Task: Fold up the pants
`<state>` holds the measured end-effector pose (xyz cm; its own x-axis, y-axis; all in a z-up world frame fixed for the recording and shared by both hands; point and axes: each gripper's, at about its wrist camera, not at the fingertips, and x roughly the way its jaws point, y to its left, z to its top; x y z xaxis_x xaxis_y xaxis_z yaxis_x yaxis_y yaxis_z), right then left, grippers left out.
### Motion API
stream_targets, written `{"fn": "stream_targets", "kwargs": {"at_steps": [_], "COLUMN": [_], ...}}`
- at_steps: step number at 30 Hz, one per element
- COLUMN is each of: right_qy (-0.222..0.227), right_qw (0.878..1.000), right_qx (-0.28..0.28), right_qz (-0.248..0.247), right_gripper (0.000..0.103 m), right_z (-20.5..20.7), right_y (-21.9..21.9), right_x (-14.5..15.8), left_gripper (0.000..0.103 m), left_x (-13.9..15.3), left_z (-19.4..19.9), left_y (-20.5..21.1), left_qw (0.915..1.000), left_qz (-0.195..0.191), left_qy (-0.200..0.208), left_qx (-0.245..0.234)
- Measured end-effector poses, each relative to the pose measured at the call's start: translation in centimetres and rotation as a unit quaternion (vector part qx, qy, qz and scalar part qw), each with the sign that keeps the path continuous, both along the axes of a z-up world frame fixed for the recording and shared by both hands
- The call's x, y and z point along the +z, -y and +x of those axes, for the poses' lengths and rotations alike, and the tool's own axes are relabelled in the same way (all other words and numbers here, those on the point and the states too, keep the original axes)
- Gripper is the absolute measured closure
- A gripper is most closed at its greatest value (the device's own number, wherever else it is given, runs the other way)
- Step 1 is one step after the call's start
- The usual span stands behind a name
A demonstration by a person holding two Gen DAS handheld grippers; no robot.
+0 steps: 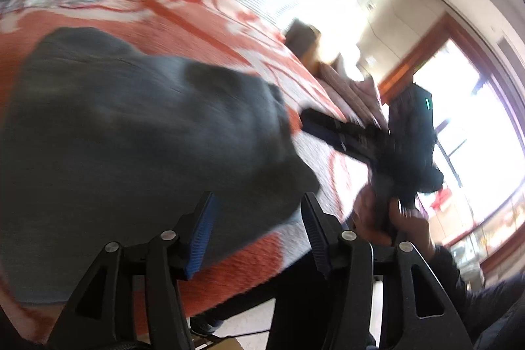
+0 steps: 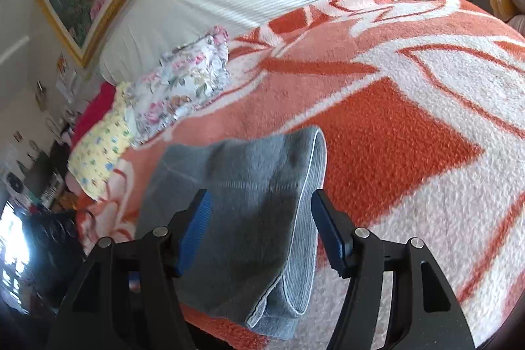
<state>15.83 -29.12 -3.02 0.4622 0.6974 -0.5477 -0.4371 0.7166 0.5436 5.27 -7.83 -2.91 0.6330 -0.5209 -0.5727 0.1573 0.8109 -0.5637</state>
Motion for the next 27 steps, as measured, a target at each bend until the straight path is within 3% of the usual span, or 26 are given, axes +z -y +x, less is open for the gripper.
{"fn": "stream_targets", "kwargs": {"at_steps": [3, 7, 17, 23, 27], "right_qy": [0.002, -0.012, -0.038, -0.066, -0.074], "right_qw": [0.999, 0.997, 0.998, 0.997, 0.997], "right_qx": [-0.006, 0.003, -0.007, -0.024, -0.021], "right_qz": [-0.049, -0.071, -0.053, -0.036, -0.031], "right_gripper": [0.039, 0.037, 0.026, 0.025, 0.024], "right_z": [-0.9, -1.9, -2.1, -1.5, -1.3], "right_y": [-0.9, -0.9, -1.2, -0.8, -1.1], "right_x": [-0.6, -1.7, -2.4, -3.3, -3.7], "left_gripper": [0.047, 0.043, 0.031, 0.026, 0.025], "left_x": [0.4, 0.7, 0.6, -0.5, -0.9], "left_z": [-0.3, -1.0, -1.5, -1.6, -1.6], "left_y": [-3.1, -6.0, -13.3, -15.4, -15.8], "left_qw": [0.9994, 0.9978, 0.989, 0.9841, 0.9819], "left_qz": [-0.01, -0.013, -0.036, -0.037, -0.018], "left_qy": [0.001, 0.003, -0.004, -0.027, -0.036], "left_qx": [0.034, 0.064, 0.144, 0.171, 0.185]}}
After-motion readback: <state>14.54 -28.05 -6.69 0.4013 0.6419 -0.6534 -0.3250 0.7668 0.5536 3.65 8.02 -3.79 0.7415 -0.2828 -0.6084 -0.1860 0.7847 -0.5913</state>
